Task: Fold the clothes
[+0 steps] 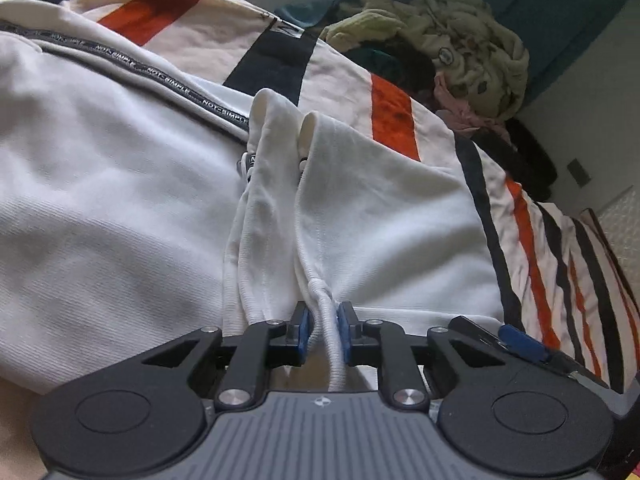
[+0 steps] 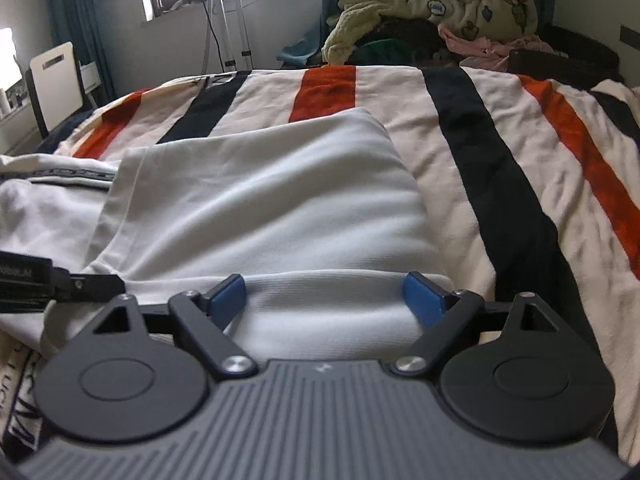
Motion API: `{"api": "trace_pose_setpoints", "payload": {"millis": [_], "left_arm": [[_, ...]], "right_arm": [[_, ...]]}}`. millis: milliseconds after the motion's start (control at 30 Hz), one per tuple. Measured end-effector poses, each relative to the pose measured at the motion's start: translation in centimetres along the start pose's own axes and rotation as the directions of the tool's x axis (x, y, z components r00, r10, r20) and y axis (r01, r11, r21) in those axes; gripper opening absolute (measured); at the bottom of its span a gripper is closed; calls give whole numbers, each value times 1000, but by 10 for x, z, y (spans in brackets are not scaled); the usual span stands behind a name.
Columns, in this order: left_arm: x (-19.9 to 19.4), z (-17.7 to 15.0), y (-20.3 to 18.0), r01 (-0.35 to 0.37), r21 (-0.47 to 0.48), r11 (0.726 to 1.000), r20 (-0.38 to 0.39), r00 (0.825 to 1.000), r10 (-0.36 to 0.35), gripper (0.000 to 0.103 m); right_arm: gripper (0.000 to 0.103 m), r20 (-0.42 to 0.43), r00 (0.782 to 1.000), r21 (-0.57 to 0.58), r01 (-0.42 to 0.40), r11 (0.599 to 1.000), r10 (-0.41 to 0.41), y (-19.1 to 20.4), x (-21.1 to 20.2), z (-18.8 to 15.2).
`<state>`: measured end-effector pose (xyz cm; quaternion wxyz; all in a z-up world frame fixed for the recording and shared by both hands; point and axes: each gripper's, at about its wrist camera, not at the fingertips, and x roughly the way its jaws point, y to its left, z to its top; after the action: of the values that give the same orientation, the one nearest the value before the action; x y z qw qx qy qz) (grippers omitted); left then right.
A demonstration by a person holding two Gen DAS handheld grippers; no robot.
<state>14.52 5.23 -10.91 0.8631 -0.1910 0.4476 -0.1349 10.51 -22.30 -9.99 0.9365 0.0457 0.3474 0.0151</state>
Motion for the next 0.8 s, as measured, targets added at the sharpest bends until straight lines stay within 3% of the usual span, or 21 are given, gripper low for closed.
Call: {"api": "trace_pose_setpoints", "payload": {"millis": [100, 267, 333, 500, 600, 667, 733, 800], "left_arm": [[-9, -2, 1, 1, -11, 1000, -2, 1000, -1, 39], [-40, -5, 4, 44, -52, 998, 13, 999, -43, 61], [-59, -7, 8, 52, -69, 996, 42, 998, -49, 79], [-124, -13, 45, 33, -204, 978, 185, 983, 5, 89], [-164, -12, 93, -9, -388, 922, 231, 967, 107, 92], [-188, -13, 131, 14, -534, 846, 271, 950, 156, 94], [-204, -11, 155, 37, -599, 800, 299, 937, 181, 102], [-216, -8, 176, 51, -647, 761, 318, 925, 209, 102]], "right_arm": [[87, 4, 1000, 20, -7, 1000, 7, -2, -5, 0], [87, 21, 1000, 46, -24, 999, 23, -4, -14, 3], [87, 31, 999, 41, -28, 999, 26, -3, -17, 4], [87, 46, 998, 47, -38, 998, 36, -4, -25, 5], [87, 48, 998, 60, -41, 997, 38, -6, -28, 5], [87, 46, 998, 71, -47, 996, 43, -7, -29, 5], [87, 44, 998, 86, -59, 995, 55, -8, -30, 4], [87, 38, 998, 85, -62, 994, 59, -6, -29, 2]]}}
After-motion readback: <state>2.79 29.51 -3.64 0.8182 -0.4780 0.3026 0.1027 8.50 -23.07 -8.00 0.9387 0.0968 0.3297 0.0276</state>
